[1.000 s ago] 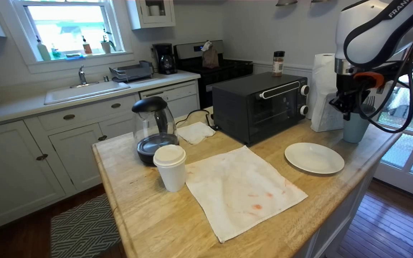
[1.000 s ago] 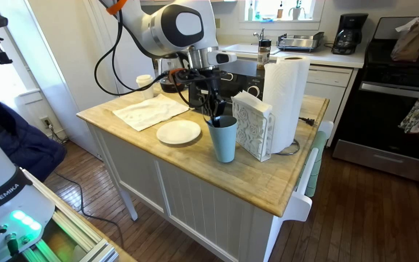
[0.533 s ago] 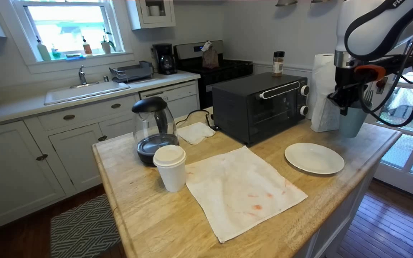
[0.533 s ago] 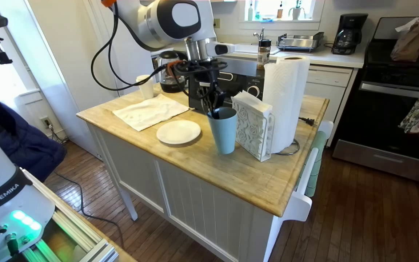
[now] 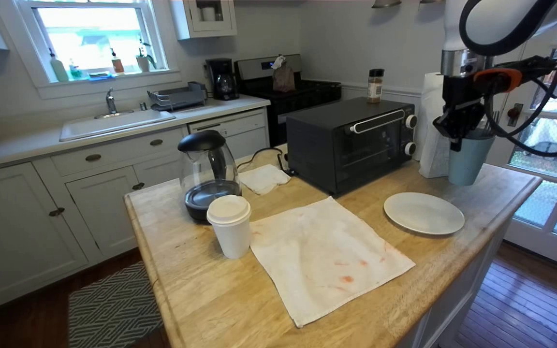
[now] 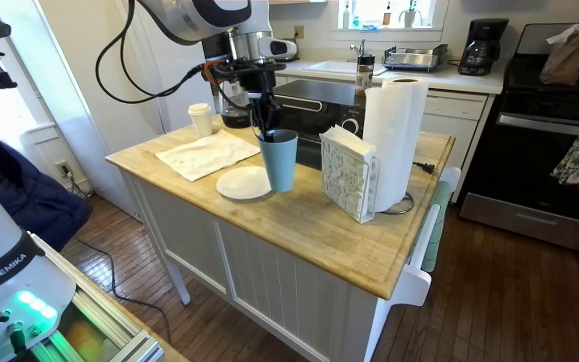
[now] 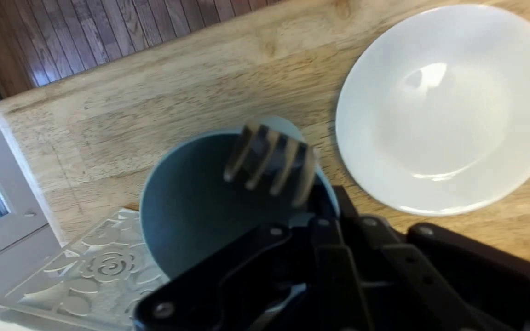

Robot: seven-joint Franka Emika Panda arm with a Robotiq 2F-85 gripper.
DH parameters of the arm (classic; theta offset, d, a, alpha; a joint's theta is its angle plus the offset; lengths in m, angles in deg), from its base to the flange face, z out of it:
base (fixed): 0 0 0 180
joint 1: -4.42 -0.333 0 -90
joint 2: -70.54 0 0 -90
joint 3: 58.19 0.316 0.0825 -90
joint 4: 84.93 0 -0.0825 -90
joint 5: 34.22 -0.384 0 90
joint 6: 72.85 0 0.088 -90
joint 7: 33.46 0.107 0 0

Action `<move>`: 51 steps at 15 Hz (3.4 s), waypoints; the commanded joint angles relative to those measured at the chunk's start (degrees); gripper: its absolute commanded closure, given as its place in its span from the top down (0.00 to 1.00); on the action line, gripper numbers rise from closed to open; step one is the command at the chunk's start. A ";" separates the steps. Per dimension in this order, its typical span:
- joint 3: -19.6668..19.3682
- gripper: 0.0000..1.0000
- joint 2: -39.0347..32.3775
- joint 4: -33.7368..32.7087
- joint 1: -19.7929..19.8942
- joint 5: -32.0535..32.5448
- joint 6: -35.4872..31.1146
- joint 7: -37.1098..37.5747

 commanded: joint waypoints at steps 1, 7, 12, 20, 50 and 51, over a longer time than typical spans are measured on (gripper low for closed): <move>1.97 0.01 3.78 2.84 -1.48 -2.03 1.86 0.19; 5.47 0.01 3.84 4.80 -4.17 -6.04 -0.73 0.43; 7.14 0.01 1.99 5.88 -5.79 -4.74 -4.38 3.17; 6.81 0.01 -0.34 6.00 -5.86 -4.38 -6.70 2.97; 5.57 1.00 5.68 4.13 -4.15 -5.22 -5.36 -10.50; 5.49 1.00 6.04 3.84 -4.11 -6.57 -4.33 -14.30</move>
